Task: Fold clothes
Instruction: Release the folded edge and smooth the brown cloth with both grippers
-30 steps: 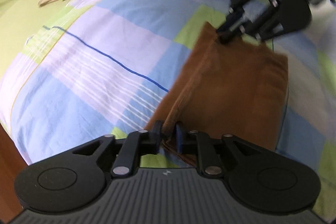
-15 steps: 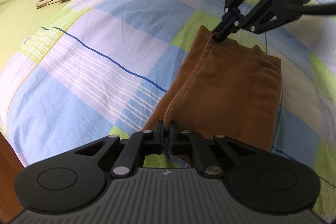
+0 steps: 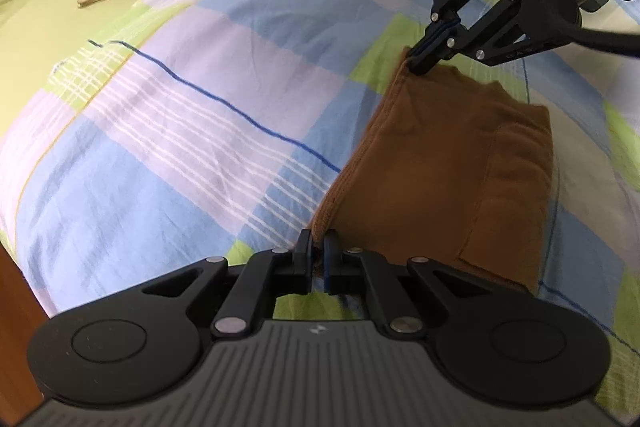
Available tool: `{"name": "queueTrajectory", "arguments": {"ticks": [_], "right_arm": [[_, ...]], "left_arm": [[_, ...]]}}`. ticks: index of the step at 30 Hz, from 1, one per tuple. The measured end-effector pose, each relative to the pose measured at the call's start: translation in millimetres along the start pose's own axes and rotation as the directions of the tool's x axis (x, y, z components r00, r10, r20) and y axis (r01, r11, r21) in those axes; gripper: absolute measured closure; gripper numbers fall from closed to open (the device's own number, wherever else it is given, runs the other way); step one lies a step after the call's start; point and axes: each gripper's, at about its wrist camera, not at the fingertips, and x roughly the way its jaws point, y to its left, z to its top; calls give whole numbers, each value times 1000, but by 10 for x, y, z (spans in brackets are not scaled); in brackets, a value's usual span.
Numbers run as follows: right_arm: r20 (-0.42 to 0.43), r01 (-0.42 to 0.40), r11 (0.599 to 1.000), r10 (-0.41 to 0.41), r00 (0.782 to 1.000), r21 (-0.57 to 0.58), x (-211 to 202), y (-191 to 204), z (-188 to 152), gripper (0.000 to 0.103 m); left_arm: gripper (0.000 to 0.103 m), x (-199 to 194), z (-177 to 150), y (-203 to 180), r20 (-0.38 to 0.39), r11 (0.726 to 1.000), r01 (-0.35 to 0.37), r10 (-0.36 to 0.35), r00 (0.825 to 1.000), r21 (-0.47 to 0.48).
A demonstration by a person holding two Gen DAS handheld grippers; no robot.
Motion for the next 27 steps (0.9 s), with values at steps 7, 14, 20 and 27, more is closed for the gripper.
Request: {"name": "queueTrajectory", "arguments": {"ticks": [7, 14, 20, 27], "right_arm": [[16, 201, 940, -214, 977, 275, -279, -57, -119, 83], [134, 4, 870, -80, 988, 493, -288, 169, -306, 97], [186, 68, 799, -221, 958, 597, -2, 44, -471, 98], [121, 159, 566, -425, 897, 809, -524, 302, -718, 94]], "left_arm": [[86, -345, 74, 168, 69, 1000, 30, -30, 997, 3], [83, -172, 122, -371, 37, 949, 206, -221, 975, 240], [76, 53, 63, -438, 53, 968, 145, -159, 986, 206], [78, -197, 116, -470, 57, 963, 88, -106, 993, 257]]}}
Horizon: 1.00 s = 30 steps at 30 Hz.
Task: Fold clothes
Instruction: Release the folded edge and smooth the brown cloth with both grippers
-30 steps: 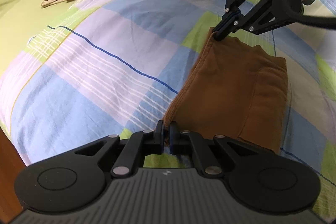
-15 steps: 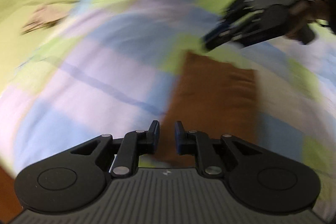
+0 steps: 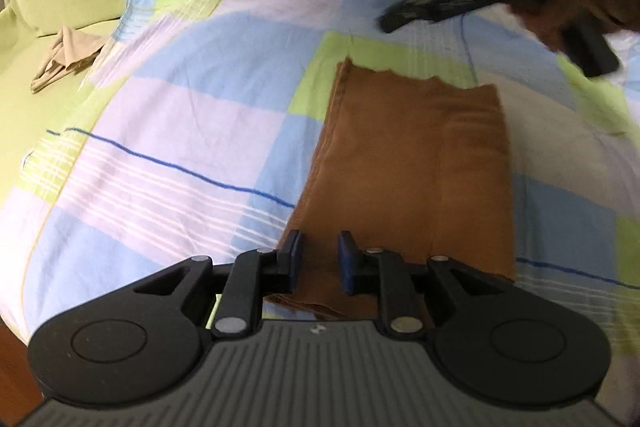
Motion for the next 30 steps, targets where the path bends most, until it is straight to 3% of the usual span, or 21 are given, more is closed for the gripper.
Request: {"name": "queueTrajectory", "arguments": {"ticks": [4, 7, 11, 14, 17, 19, 21, 25, 30], "right_arm": [[53, -35, 983, 26, 998, 179, -592, 451, -430, 94], [25, -47, 963, 42, 999, 267, -607, 801, -734, 94], [-11, 16, 930, -13, 1000, 368, -451, 1010, -1014, 94], [-38, 82, 894, -72, 997, 441, -410, 1080, -1059, 95], [-16, 150, 839, -167, 986, 523, -591, 1210, -996, 92], [-18, 191, 797, -221, 975, 573, -632, 1299, -996, 92], [-40, 235, 753, -267, 963, 614, -622, 1393, -1034, 94], [-123, 312, 709, -306, 944, 632, -377, 1451, -1176, 96], [-92, 337, 688, -368, 925, 643, -558, 1543, -1097, 96]], "left_arm": [[77, 83, 208, -120, 32, 991, 1, -5, 999, 136], [77, 297, 382, -136, 31, 970, 48, -57, 998, 239], [75, 649, 494, -133, -51, 905, 122, -111, 993, 408], [75, 735, 527, 51, -92, 866, 224, -204, 975, 447], [76, 642, 635, 96, -119, 788, 291, -271, 955, 542], [76, 593, 711, 128, -124, 713, 345, -344, 931, 611], [76, 673, 736, 150, -150, 674, 375, -368, 917, 636], [73, 974, 631, 201, -185, 604, 374, -351, 918, 704], [74, 788, 745, 196, -171, 532, 372, -389, 905, 761]]}}
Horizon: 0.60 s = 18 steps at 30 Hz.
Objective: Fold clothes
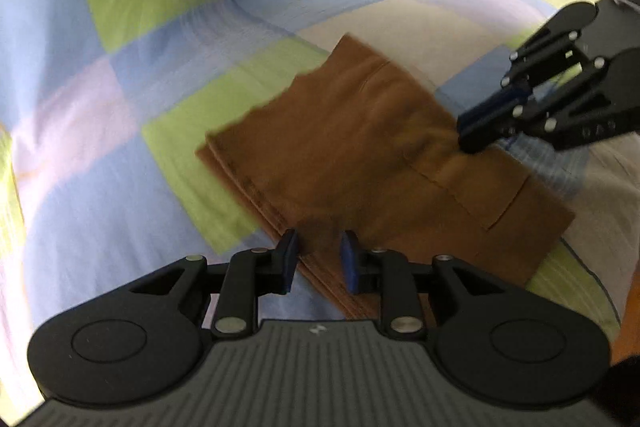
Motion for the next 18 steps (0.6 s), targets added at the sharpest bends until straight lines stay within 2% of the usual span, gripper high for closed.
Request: {"name": "queueTrajectory", "arguments": {"ticks": [4, 8, 10, 12, 13, 15, 16, 18], "right_arm": [[53, 9, 1000, -8, 999, -20, -131, -16, -54, 96], [-9, -17, 995, 16, 1000, -103, -4, -36, -155, 94], [-12, -19, 983, 17, 1000, -184, -15, -1, -167, 94], [19, -9, 969, 15, 1000, -247, -186, 48, -154, 92], [36, -4, 961, 14, 999, -278, -276, 73, -146, 87], [62, 22, 910, 5, 998, -415, -478, 213, -247, 79], [62, 25, 890, 3, 998, -455, -500, 262, -286, 77], [61, 49, 787, -15, 998, -615, -544, 389, -495, 74]], "left_arm": [[74, -23, 46, -35, 28, 999, 28, -29, 999, 43], [72, 139, -79, -112, -44, 991, -37, 43, 998, 131], [73, -27, -117, -159, -22, 986, -51, 55, 998, 160], [72, -211, -141, -193, 5, 982, -64, 64, 998, 177], [72, -300, -175, -242, 8, 975, -81, 81, 997, 207], [71, -387, -253, -362, 21, 947, -108, 106, 994, 301], [69, -423, -340, -454, 35, 918, -121, 117, 993, 378], [68, -402, -471, -554, 58, 864, -137, 125, 991, 485]]}}
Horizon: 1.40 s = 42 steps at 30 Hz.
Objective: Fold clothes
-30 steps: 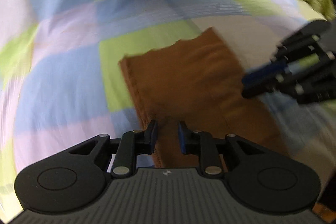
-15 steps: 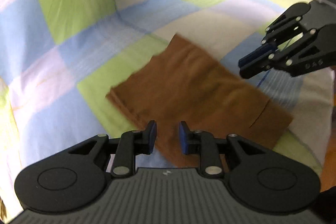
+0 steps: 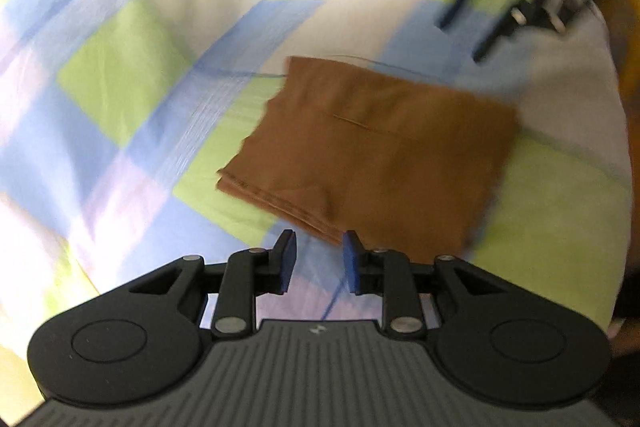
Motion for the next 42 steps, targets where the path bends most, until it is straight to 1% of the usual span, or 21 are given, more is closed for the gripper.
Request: {"name": "queueTrajectory", "arguments": {"ticks": [1, 2, 3, 4, 5, 7, 9, 11, 13, 16, 17, 20, 24, 26, 28, 31, 36, 39, 42], "right_arm": [[-2, 11, 997, -11, 1000, -71, -15, 70, -50, 74], [-17, 38, 983, -42, 999, -179, 20, 168, -154, 74], [-27, 49, 972, -56, 998, -230, 69, 189, -207, 74], [-35, 56, 960, -68, 997, -273, 120, 201, -254, 74], [-43, 63, 947, -80, 996, -316, 171, 213, -300, 74], [-39, 68, 937, -87, 995, -343, 242, 202, -305, 73], [-24, 78, 927, -94, 995, -366, 301, 211, -277, 69], [-7, 90, 911, -101, 995, -403, 354, 240, -247, 65], [7, 91, 891, -98, 995, -445, 385, 276, -256, 65], [24, 92, 864, -92, 995, -495, 423, 322, -275, 65], [33, 92, 855, -87, 996, -510, 431, 331, -281, 65], [56, 93, 843, -74, 996, -531, 484, 324, -267, 65], [89, 102, 821, -62, 994, -562, 576, 307, -255, 65], [102, 103, 810, -53, 993, -578, 600, 303, -254, 65], [116, 100, 795, -38, 993, -599, 647, 290, -255, 65], [124, 89, 797, -17, 992, -598, 646, 256, -266, 65], [126, 59, 804, 19, 992, -592, 627, 213, -273, 67], [124, 41, 799, 43, 991, -600, 602, 194, -289, 68], [122, 18, 791, 71, 990, -612, 599, 155, -301, 69]], "left_arm": [[68, 12, -64, -98, 12, 996, -17, 16, 1000, 84], [67, 32, -109, -155, 21, 990, -29, 26, 999, 141], [65, 65, -156, -203, 35, 976, -50, 44, 998, 210], [65, 102, -210, -243, 56, 955, -73, 59, 997, 286], [63, 131, -234, -253, 71, 940, -78, 57, 996, 331], [62, 206, -257, -263, 98, 907, -81, 44, 994, 413], [61, 273, -289, -272, 119, 871, -86, 32, 992, 484], [60, 325, -353, -294, 145, 819, -88, 6, 989, 567], [61, 354, -460, -351, 186, 753, -117, -7, 983, 648], [61, 387, -600, -396, 245, 671, -168, -21, 969, 722], [60, 400, -619, -391, 254, 662, -175, -24, 967, 729], [53, 474, -647, -347, 286, 639, -206, -22, 958, 741], [53, 509, -697, -359, 322, 593, -236, -43, 946, 770], [53, 488, -725, -378, 336, 578, -245, -55, 940, 779], [52, 508, -737, -372, 348, 575, -251, -64, 935, 779], [51, 544, -781, -385, 358, 573, -254, -74, 931, 779], [51, 597, -868, -337, 364, 581, -248, -90, 927, 775], [51, 624, -900, -343, 371, 590, -250, -91, 924, 767], [51, 601, -920, -341, 378, 590, -257, -89, 922, 765]]}}
